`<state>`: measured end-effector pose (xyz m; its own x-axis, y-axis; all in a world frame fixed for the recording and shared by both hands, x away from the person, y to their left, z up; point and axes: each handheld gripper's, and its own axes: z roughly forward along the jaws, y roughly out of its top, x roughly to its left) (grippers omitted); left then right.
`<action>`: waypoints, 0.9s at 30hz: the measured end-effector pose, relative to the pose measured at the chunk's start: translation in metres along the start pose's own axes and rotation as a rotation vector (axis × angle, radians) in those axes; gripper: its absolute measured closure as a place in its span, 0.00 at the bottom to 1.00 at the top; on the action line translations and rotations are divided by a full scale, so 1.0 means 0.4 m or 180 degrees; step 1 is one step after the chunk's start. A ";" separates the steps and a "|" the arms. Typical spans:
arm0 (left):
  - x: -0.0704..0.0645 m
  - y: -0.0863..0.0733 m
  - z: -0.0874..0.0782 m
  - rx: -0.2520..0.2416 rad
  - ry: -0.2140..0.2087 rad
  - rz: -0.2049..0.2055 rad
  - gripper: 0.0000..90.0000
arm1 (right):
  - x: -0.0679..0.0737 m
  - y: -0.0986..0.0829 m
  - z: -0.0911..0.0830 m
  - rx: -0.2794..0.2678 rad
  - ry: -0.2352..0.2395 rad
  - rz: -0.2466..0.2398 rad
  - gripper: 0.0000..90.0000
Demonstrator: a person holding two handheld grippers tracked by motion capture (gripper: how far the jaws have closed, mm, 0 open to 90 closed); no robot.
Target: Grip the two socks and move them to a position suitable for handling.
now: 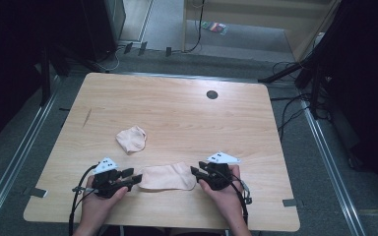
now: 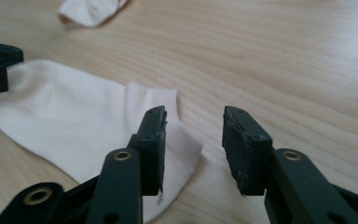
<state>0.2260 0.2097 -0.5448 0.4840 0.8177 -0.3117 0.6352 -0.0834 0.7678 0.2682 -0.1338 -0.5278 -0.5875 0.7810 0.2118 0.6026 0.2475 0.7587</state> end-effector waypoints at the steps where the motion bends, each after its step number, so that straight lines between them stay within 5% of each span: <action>1: 0.009 0.005 -0.002 -0.0071 0.0032 -0.0021 0.50 | -0.002 0.003 -0.006 -0.0069 0.0012 0.0037 0.62; 9: 0.086 0.046 0.015 -0.0343 0.0484 -0.0194 0.48 | 0.016 0.034 -0.005 -0.0244 -0.0067 0.0005 0.57; 15: 0.122 0.077 0.032 -0.0331 0.0738 -0.0273 0.43 | 0.016 0.039 0.004 -0.0217 -0.0084 0.0018 0.56; 18: 0.142 0.107 0.053 -0.0282 0.0848 -0.0353 0.41 | 0.011 0.041 -0.001 -0.0232 -0.0097 0.0058 0.55; 27: 0.154 0.150 0.126 0.0143 0.1137 -0.0237 0.38 | -0.012 0.029 -0.009 -0.0236 -0.0143 0.0139 0.55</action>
<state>0.3243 0.2265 -0.5464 0.1999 0.9691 -0.1445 0.6903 -0.0346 0.7227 0.2761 -0.1367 -0.5177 -0.5358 0.8154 0.2192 0.5845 0.1708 0.7932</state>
